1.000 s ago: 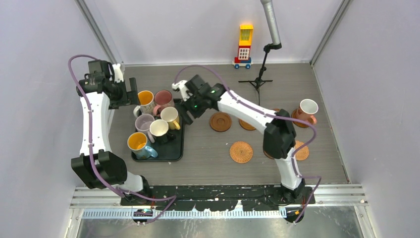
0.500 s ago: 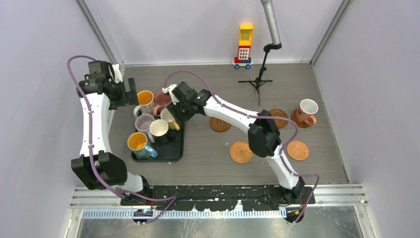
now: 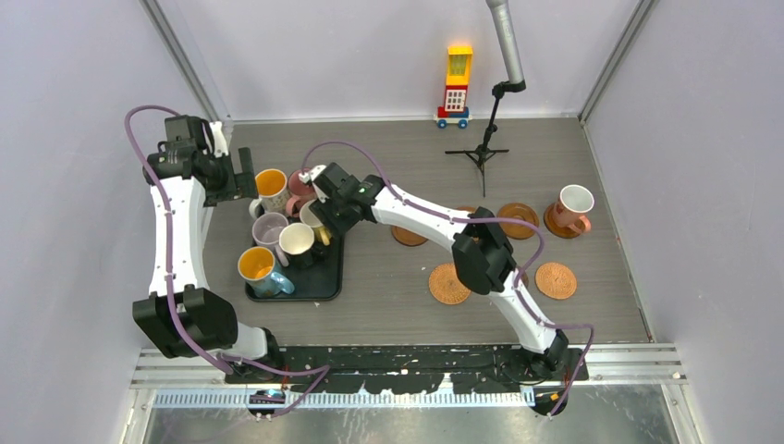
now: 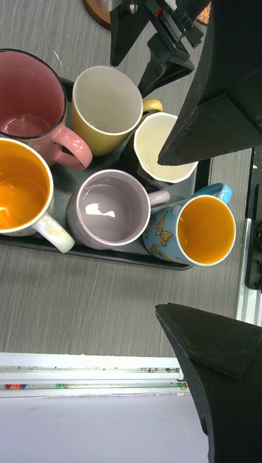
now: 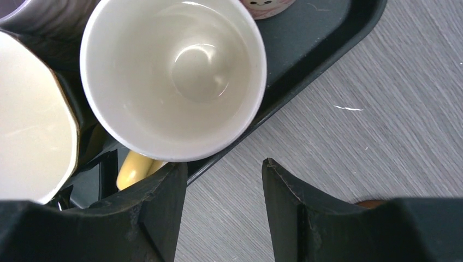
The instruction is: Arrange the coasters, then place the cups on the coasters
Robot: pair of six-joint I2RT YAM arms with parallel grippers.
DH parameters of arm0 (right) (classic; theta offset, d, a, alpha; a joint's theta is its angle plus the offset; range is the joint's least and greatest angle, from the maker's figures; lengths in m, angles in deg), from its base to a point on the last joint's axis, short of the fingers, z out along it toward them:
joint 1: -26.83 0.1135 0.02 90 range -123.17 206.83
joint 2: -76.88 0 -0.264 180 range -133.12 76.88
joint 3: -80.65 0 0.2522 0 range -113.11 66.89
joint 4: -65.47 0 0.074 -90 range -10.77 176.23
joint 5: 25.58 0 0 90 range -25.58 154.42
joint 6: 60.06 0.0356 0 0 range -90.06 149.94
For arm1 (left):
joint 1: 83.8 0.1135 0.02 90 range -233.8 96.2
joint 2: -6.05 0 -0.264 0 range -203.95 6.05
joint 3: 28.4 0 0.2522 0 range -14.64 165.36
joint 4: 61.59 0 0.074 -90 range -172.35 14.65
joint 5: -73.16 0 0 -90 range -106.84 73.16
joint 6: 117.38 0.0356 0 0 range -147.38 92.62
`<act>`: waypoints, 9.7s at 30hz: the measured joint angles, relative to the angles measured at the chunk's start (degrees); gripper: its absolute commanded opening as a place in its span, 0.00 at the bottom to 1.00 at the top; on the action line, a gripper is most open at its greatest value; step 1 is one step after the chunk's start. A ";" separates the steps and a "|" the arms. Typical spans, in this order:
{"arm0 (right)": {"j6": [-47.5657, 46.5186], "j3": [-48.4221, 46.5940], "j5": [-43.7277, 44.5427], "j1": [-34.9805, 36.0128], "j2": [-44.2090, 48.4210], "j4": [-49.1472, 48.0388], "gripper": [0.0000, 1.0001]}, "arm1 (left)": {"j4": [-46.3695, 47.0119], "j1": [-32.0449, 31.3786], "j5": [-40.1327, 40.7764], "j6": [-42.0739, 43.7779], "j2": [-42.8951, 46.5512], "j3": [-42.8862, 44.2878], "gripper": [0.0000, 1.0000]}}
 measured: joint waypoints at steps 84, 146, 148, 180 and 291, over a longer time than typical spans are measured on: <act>-2.01 27.91 -5.92 -2.47 24.59 -15.82 0.00 | 1.31 0.22 0.72 6.29 1.75 1.38 1.00; -24.28 70.66 -17.05 -64.96 53.79 -15.72 0.07 | -0.46 0.22 -7.93 7.72 -4.96 7.34 1.00; -24.35 71.17 -17.14 -64.96 53.55 -15.87 0.12 | -0.48 0.22 -7.89 7.72 -4.94 7.34 1.00; -31.01 62.60 -13.42 -64.96 54.75 -0.85 0.64 | -0.46 0.22 -7.72 7.54 -4.81 6.43 1.00; -7.76 33.94 -3.28 -1.95 31.61 -15.52 0.00 | -1.16 1.73 -7.76 5.75 5.09 0.04 1.00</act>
